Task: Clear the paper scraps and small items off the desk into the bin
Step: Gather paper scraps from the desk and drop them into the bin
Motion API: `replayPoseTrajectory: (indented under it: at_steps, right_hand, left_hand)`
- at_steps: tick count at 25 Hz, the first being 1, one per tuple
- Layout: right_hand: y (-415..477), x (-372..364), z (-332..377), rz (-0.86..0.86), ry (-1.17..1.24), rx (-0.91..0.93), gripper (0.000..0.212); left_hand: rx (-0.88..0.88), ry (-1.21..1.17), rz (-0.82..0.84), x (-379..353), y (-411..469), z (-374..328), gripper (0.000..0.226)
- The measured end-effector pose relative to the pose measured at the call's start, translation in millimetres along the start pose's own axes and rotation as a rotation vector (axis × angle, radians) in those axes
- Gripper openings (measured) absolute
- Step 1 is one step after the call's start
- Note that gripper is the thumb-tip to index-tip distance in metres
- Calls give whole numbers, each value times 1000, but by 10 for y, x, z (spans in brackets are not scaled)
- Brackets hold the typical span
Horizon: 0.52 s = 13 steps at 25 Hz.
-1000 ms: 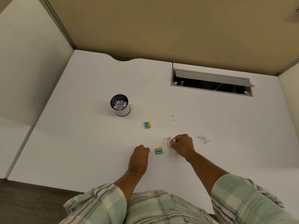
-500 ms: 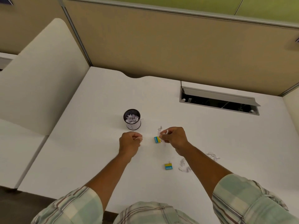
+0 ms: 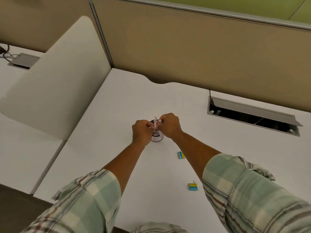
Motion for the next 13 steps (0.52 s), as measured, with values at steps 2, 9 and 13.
replayPoseTrajectory:
  at_steps: [2, 9, 13]
  right_hand:
    - [90, -78, 37, 60, -107, 27, 5]
    - [169, -26, 77, 106, -147, 131, 25]
    - [174, 17, -4, 79, -40, 68, 21]
  left_hand:
    - [30, 33, 13, -1, 95, 61, 9]
    - [6, 70, 55, 44, 213, 107, 7]
    - [-26, 103, 62, 28, 197, 98, 9]
Point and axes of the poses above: each hand's wrist, its own y-axis towards the middle knuckle, its own x-axis out of the back of the hand, z = x × y, the point moved 3 cm from there along y, towards the middle knuckle, and after that the axes turned 12 degrees about -y, right-handed, at the moved point
